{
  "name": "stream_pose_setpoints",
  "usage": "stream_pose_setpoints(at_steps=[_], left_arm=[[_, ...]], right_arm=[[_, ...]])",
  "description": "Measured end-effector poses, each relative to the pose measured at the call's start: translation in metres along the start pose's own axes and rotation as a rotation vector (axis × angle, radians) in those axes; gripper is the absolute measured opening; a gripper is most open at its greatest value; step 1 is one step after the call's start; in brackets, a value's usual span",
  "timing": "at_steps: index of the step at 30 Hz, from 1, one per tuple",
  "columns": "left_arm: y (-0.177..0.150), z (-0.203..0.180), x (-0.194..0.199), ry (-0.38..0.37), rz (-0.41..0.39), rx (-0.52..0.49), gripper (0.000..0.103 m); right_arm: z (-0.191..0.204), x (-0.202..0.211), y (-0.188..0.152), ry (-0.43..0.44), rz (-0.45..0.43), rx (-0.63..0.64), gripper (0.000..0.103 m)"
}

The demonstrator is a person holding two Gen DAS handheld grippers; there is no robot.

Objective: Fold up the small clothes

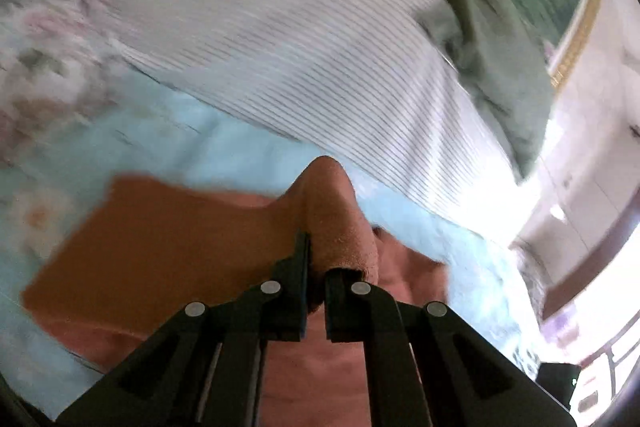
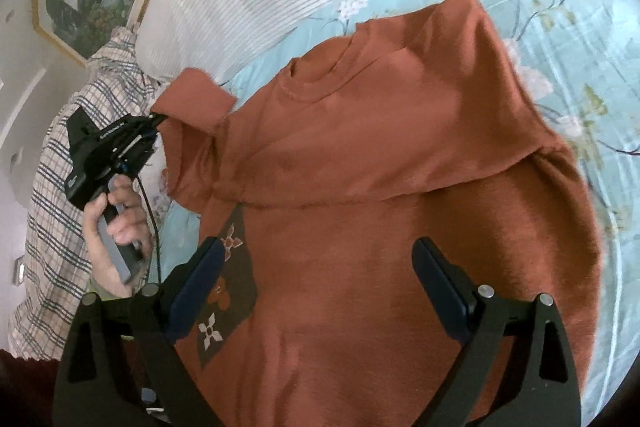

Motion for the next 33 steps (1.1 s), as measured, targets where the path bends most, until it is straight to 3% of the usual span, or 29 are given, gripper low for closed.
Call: stream_pose_setpoints(at_steps=[4,11,12,13,15,16,19,23,27,28,31,32,33], left_arm=[[-0.039,-0.046,-0.047,-0.068,0.094,-0.031,0.004],[-0.114,-0.072,-0.119,-0.024,0.275,-0.11,0.005],[-0.12,-0.069,-0.126,-0.01,0.305,-0.112,0.005],[-0.129,-0.066,-0.13,0.005,0.335,-0.105,0.006],[-0.135,-0.061,-0.125,0.007,0.343,-0.094,0.015],[-0.137,-0.058,-0.117,0.004,0.344,-0.095,0.024],[-0.142,-0.046,-0.085,0.041,0.304,-0.124,0.042],[-0.139,-0.018,-0.04,0.146,0.228,-0.134,0.045],[-0.14,0.041,0.005,0.352,0.151,-0.098,0.045],[-0.139,0.061,0.017,0.403,0.134,-0.072,0.045],[-0.139,0.097,0.027,0.464,0.141,-0.016,0.045],[-0.14,0.105,0.027,0.476,0.151,0.0,0.045],[-0.139,0.108,0.025,0.483,0.156,0.008,0.045]], right_arm=[[-0.014,0.009,0.004,-0.032,-0.036,-0.029,0.095],[-0.033,0.011,0.006,-0.051,-0.058,-0.088,0.095],[-0.034,0.01,0.007,-0.043,-0.058,-0.097,0.092],[-0.033,0.009,0.008,-0.033,-0.058,-0.101,0.082],[-0.032,0.007,0.011,-0.026,-0.061,-0.104,0.067],[-0.032,0.004,0.013,-0.026,-0.057,-0.108,0.064],[-0.035,-0.011,0.019,0.002,-0.037,-0.143,0.063],[-0.032,-0.037,0.027,0.024,-0.005,-0.174,0.063],[-0.018,-0.059,0.034,-0.194,-0.001,0.0,0.063],[-0.016,-0.065,0.036,-0.219,0.004,0.027,0.063],[-0.014,-0.086,0.043,-0.237,0.024,0.07,0.06],[-0.014,-0.093,0.046,-0.233,0.03,0.079,0.052],[-0.015,-0.098,0.05,-0.239,0.034,0.09,0.021]])
Point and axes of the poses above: each gripper's, at about its wrist camera, not at the fingertips, and x roughly against the way its jaws point, z to its left, y to its top, the point moved 4 cm from there along -x, roughly the way its jaws point
